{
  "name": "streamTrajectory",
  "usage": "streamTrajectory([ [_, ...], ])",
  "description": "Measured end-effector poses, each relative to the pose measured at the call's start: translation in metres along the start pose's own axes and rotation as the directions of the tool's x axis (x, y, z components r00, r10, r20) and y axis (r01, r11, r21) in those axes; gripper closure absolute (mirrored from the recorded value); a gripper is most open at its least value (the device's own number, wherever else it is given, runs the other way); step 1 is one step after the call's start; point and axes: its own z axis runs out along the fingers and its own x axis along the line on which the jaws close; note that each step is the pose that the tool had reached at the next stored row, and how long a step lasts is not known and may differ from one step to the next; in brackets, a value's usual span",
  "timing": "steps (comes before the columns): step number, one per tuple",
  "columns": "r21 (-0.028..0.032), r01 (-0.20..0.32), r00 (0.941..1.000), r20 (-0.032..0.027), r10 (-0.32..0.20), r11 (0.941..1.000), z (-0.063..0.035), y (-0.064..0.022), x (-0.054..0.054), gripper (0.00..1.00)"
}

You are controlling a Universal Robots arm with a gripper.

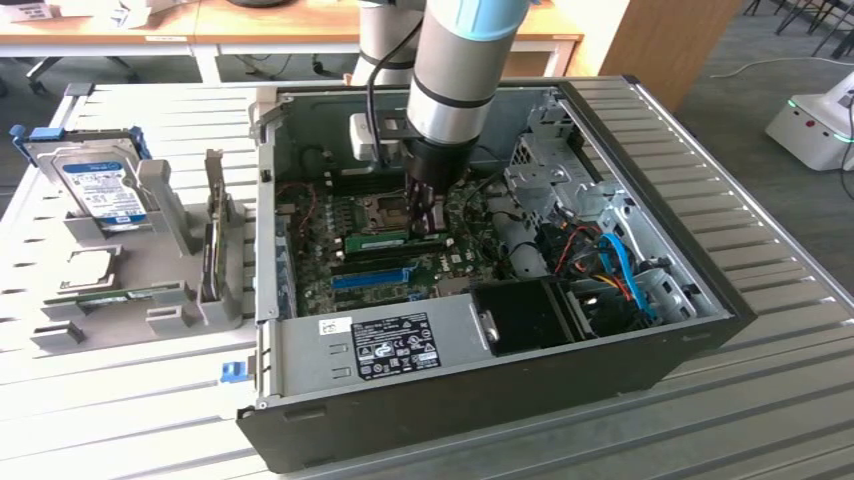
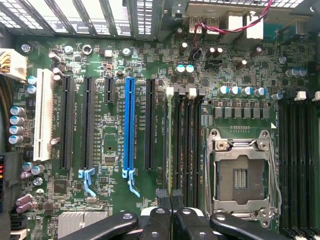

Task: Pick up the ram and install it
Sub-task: 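Insert the ram into the slot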

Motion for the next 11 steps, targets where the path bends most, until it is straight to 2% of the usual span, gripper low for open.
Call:
streamTrajectory([
  [11, 0.0002, -0.001, 1.0000, 0.0001, 0.001, 1.0000, 0.0018, -0.0002, 0.0001, 0.88],
])
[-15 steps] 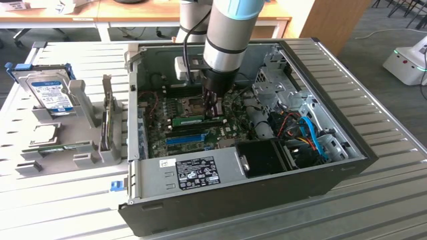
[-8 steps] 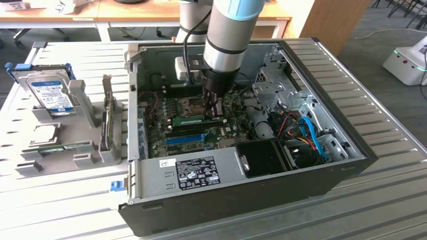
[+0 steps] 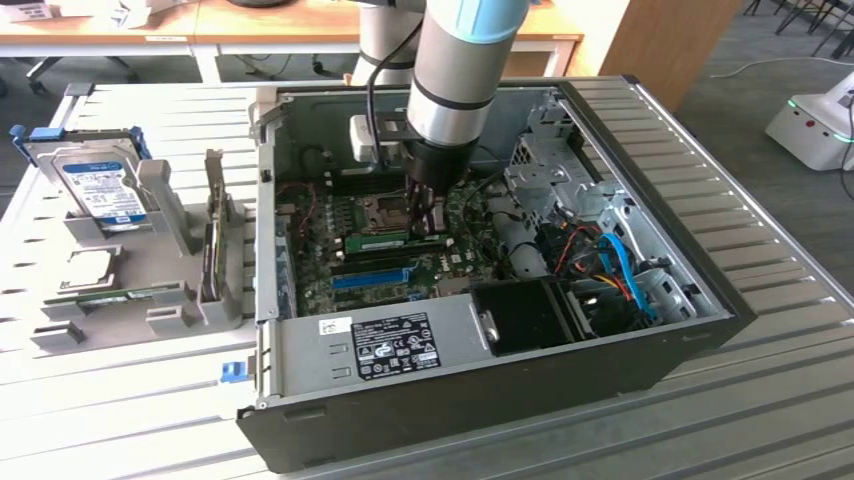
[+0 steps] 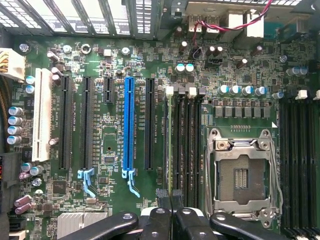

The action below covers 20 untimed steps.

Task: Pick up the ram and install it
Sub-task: 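Insert the ram into the slot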

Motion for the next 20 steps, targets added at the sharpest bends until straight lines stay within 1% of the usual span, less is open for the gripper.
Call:
streamTrajectory([
  [20, 0.0002, 0.000, 1.0000, 0.0005, 0.000, 1.0000, 0.0017, 0.0003, -0.0004, 0.88],
])
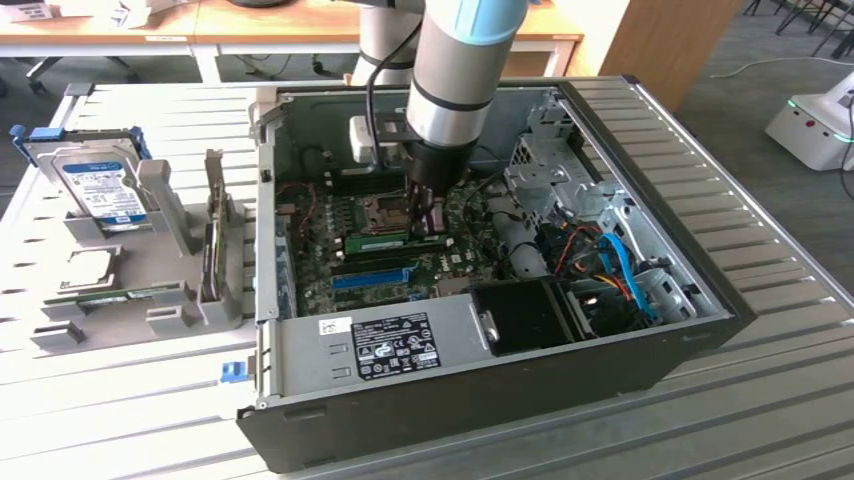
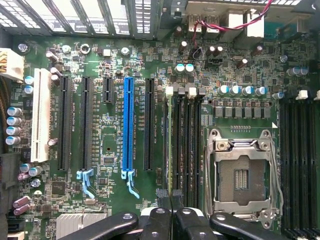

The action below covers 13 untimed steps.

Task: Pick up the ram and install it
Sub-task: 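Insert the ram into the slot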

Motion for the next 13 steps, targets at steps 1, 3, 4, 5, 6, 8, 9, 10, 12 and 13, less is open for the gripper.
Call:
streamTrajectory([
  [1, 0.0000, 0.000, 1.0000, 0.0000, 0.000, 1.0000, 0.0003, 0.0000, 0.0000, 0.88],
  [3, -0.0002, 0.000, 1.0000, -0.0005, 0.000, 1.0000, 0.0004, 0.0000, 0.0001, 0.88],
  [4, -0.0002, 0.000, 1.0000, -0.0006, 0.000, 1.0000, 0.0004, 0.0000, 0.0001, 0.88],
  [5, -0.0003, 0.000, 1.0000, -0.0006, 0.000, 1.0000, 0.0004, 0.0000, 0.0001, 0.88],
  [6, -0.0002, 0.000, 1.0000, -0.0004, 0.000, 1.0000, 0.0006, 0.0000, 0.0001, 0.88],
  [8, 0.0000, 0.000, 1.0000, 0.0000, 0.000, 1.0000, 0.0016, -0.0001, 0.0001, 0.88],
  [9, -0.0001, 0.000, 1.0000, -0.0003, 0.000, 1.0000, 0.0019, -0.0001, 0.0002, 0.88],
  [10, -0.0001, 0.000, 1.0000, -0.0004, 0.000, 1.0000, 0.0024, -0.0001, 0.0002, 0.88],
  [12, -0.0002, 0.000, 1.0000, -0.0004, 0.000, 1.0000, 0.0033, -0.0002, 0.0003, 0.88],
  [13, -0.0002, 0.000, 1.0000, -0.0004, 0.000, 1.0000, 0.0038, -0.0002, 0.0003, 0.88],
])
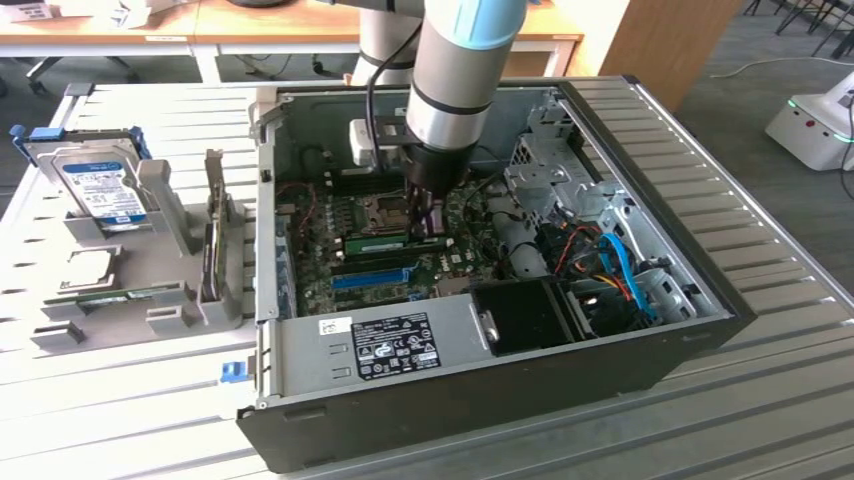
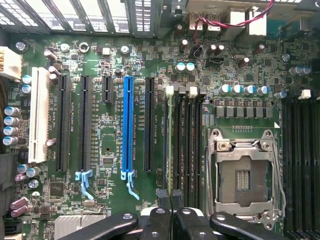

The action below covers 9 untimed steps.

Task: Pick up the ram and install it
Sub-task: 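Insert the ram into the slot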

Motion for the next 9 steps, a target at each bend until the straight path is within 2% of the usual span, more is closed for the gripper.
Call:
streamTrajectory([
  [9, 0.0000, 0.000, 1.0000, 0.0000, 0.000, 1.0000, 0.0024, -0.0002, 0.0002, 0.88],
])
